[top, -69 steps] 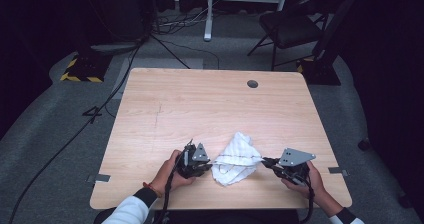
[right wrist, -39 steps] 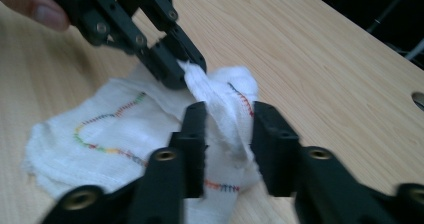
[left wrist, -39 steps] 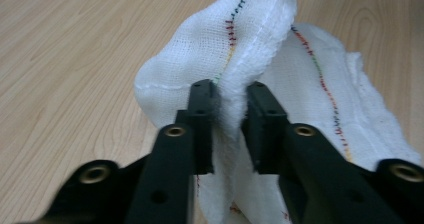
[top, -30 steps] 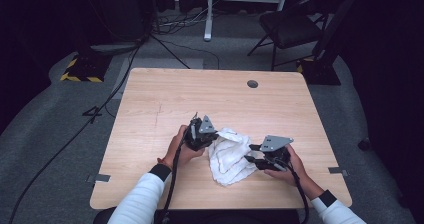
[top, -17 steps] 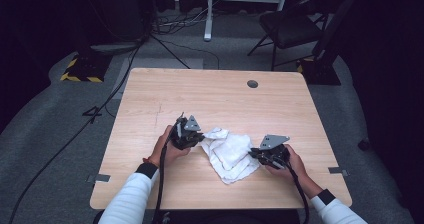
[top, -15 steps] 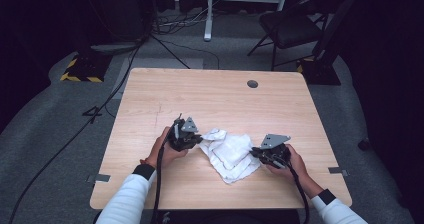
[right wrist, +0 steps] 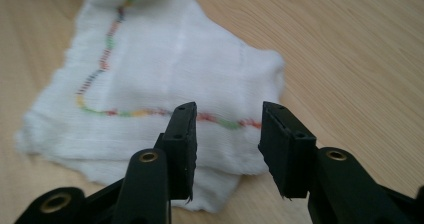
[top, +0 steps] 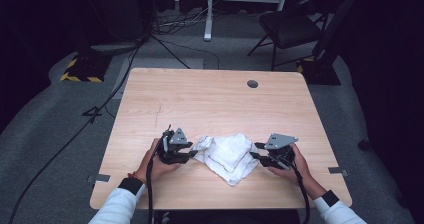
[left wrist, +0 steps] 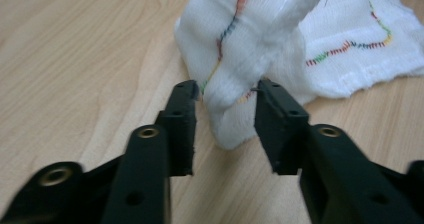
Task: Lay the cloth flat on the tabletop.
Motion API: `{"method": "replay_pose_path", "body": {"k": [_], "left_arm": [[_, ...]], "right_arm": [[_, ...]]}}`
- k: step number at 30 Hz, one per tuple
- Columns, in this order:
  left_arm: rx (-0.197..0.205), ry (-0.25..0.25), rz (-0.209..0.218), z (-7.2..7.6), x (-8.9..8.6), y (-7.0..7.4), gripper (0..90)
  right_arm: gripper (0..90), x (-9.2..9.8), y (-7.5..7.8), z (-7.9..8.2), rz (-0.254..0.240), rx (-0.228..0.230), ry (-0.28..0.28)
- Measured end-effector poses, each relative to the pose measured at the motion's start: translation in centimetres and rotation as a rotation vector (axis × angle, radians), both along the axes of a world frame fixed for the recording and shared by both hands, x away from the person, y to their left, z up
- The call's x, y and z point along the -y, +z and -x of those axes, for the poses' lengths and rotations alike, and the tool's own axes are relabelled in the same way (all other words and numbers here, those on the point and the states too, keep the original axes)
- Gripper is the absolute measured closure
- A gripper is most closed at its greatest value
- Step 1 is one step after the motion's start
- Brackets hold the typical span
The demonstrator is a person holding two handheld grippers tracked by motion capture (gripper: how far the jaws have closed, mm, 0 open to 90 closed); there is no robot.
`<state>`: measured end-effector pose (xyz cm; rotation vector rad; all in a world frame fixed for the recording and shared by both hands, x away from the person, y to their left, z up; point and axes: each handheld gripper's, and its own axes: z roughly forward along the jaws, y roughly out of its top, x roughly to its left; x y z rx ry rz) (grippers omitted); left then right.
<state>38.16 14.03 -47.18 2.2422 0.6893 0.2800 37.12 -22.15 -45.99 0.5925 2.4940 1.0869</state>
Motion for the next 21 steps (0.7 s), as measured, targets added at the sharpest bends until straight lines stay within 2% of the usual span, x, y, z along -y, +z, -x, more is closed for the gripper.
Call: {"method": "replay_pose_path", "body": {"k": [2, 5, 10, 13, 15, 17, 19, 21], "left_arm": [[0.010, -0.002, 0.001, -0.2, 0.4, 0.1, 50.2], [0.012, -0.002, -0.004, -0.6, 0.9, -0.1, 49.8], [-0.006, -0.002, -0.037, -1.5, 0.5, -0.9, 64.0], [-0.017, 0.024, -0.048, -1.9, 0.0, -1.2, 71.5], [-0.033, 0.036, -0.047, -2.2, -0.3, -1.4, 72.5], [-0.036, 0.031, -0.054, -2.2, -0.4, -1.6, 76.0], [-0.036, 0.027, -0.066, -2.3, -0.4, -1.7, 78.2], [-0.028, 0.025, -0.072, -2.4, -0.4, -1.6, 81.5]], "right_arm": [[56.4, -0.5, 0.3, 0.7, 0.007, 0.023, 0.033], [55.3, -1.6, 0.3, 1.8, -0.010, -0.001, 0.138], [54.3, -4.1, -0.9, 3.4, 0.042, -0.048, 0.282], [53.3, -4.9, -1.6, 3.6, 0.064, -0.077, 0.323], [52.6, -5.2, -2.0, 3.6, 0.069, -0.094, 0.337], [53.2, -5.4, -2.4, 3.7, 0.082, -0.106, 0.353], [57.8, -5.6, -2.7, 3.7, 0.115, -0.086, 0.344], [66.8, -5.5, -2.7, 3.5, 0.106, -0.086, 0.330]]}}
